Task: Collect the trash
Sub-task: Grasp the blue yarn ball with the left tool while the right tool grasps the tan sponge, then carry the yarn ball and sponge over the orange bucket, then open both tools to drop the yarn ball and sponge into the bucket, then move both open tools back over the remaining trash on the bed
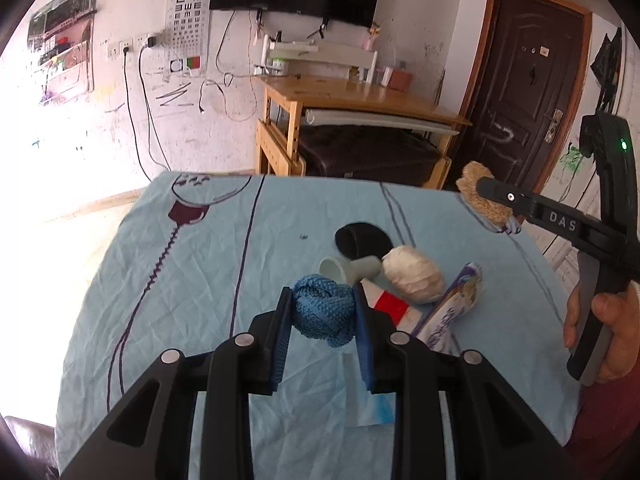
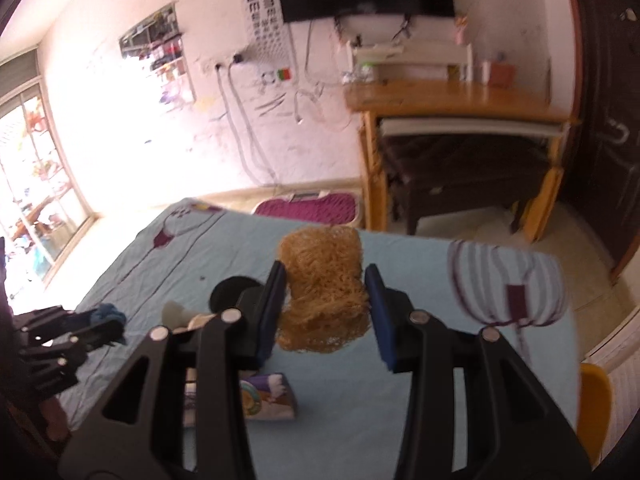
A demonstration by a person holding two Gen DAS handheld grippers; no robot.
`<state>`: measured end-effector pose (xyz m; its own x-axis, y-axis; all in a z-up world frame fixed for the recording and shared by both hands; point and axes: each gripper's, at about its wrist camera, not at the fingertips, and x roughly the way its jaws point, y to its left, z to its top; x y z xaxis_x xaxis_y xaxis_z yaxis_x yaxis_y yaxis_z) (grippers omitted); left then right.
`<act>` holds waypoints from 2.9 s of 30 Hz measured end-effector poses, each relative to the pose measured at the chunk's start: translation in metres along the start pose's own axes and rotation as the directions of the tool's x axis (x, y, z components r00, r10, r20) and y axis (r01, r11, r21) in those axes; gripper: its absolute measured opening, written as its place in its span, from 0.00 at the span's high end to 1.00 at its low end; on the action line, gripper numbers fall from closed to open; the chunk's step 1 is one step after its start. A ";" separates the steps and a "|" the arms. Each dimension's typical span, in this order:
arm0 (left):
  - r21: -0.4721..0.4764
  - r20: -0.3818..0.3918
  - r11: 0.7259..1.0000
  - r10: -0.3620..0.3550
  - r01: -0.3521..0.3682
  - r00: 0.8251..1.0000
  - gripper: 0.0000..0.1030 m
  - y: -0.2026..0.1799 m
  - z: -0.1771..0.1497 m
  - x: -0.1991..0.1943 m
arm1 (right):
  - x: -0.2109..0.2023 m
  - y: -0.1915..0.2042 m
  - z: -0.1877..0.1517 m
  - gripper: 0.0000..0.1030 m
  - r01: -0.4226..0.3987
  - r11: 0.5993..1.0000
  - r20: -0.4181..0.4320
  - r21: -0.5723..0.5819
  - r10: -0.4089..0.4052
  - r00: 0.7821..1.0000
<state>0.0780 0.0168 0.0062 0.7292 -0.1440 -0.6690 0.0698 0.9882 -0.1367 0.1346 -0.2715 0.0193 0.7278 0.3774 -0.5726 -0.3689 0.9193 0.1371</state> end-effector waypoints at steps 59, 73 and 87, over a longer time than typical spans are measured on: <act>0.256 -0.341 0.842 -0.382 0.476 0.859 0.28 -0.402 0.024 0.110 | -0.112 -0.276 -0.161 0.43 0.326 0.839 -0.086 0.435 -0.322 0.943; 0.123 -0.271 0.899 -0.377 0.420 0.886 0.27 -0.295 0.024 0.083 | -0.123 -0.230 -0.130 0.24 0.222 0.897 0.004 0.383 -0.241 0.970; -0.007 -0.084 0.987 -0.162 0.162 0.983 0.21 -0.125 0.050 0.034 | -0.091 -0.103 -0.071 0.14 0.071 0.988 0.023 0.138 -0.075 0.997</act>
<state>0.1282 -0.1094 0.0368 0.6488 -0.3058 -0.6968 0.1822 0.9515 -0.2480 0.0656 -0.4081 -0.0001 0.7667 0.3103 -0.5620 -0.2330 0.9502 0.2068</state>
